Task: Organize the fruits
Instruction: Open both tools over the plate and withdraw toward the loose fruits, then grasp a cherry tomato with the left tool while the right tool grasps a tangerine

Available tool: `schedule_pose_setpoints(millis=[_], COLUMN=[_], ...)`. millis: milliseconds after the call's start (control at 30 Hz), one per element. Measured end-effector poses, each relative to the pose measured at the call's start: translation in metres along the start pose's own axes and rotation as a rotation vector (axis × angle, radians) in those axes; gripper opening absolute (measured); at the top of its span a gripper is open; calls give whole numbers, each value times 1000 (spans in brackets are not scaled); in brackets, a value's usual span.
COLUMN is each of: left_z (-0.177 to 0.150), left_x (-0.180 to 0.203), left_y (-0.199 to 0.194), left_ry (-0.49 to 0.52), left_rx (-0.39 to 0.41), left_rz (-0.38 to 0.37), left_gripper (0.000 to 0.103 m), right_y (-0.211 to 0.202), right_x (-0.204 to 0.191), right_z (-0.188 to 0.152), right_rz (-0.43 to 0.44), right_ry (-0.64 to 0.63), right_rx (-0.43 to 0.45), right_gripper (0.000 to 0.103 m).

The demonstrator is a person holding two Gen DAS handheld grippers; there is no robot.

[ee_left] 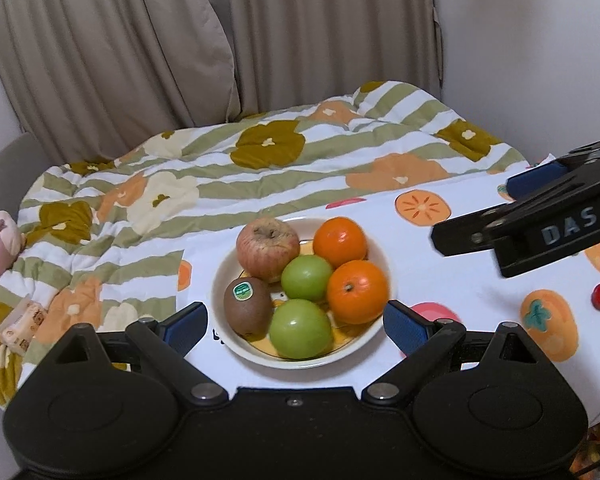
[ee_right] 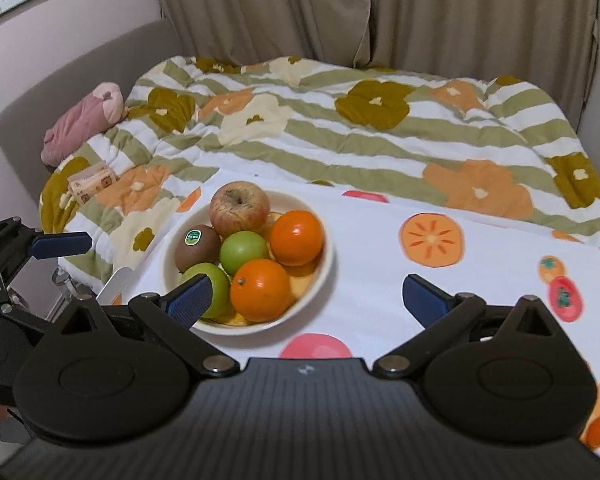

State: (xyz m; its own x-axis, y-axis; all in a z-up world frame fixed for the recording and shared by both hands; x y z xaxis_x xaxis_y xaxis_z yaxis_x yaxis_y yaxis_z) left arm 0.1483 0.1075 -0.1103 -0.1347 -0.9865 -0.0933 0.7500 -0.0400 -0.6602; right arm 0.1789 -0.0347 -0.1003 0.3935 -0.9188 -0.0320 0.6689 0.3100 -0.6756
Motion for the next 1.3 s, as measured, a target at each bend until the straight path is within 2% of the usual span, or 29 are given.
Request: schedule_pose_setpoints(millis=[300, 667, 900, 1133, 1300], left_z=[10, 7, -12, -33, -46], left_x=[55, 157, 215, 266, 295], left_y=[-32, -40, -20, 5, 23], left_ry=[-97, -74, -14, 52, 104], left_rx=[27, 39, 12, -7, -21], left_rz=[-17, -108, -184, -278, -324], left_gripper=[97, 97, 97, 96, 90], right_y=[-64, -113, -115, -100, -83], right_x=[58, 149, 197, 222, 232], right_z=[-29, -95, -144, -174, -191], right_rz=[-71, -174, -226, -236, -219], right_ry=[-5, 90, 147, 173, 173], right_rx=[27, 14, -22, -24, -27], right_gripper=[103, 103, 103, 103, 103])
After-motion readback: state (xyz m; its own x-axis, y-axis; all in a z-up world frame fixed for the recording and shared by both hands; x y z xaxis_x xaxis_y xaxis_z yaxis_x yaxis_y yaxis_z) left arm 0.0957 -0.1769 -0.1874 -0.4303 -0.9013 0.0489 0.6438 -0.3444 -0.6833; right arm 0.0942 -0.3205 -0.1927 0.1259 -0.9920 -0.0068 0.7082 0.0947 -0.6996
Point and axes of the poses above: each gripper's, at about its wrist camera, not at the fingertips, and y roughly the way its jaws point, x to its right, z to its top, the point moved 6 cm from there along y, roughly the way its jaws point, and after that the axes turned 7 degrees about -y, right-handed, at the moved point
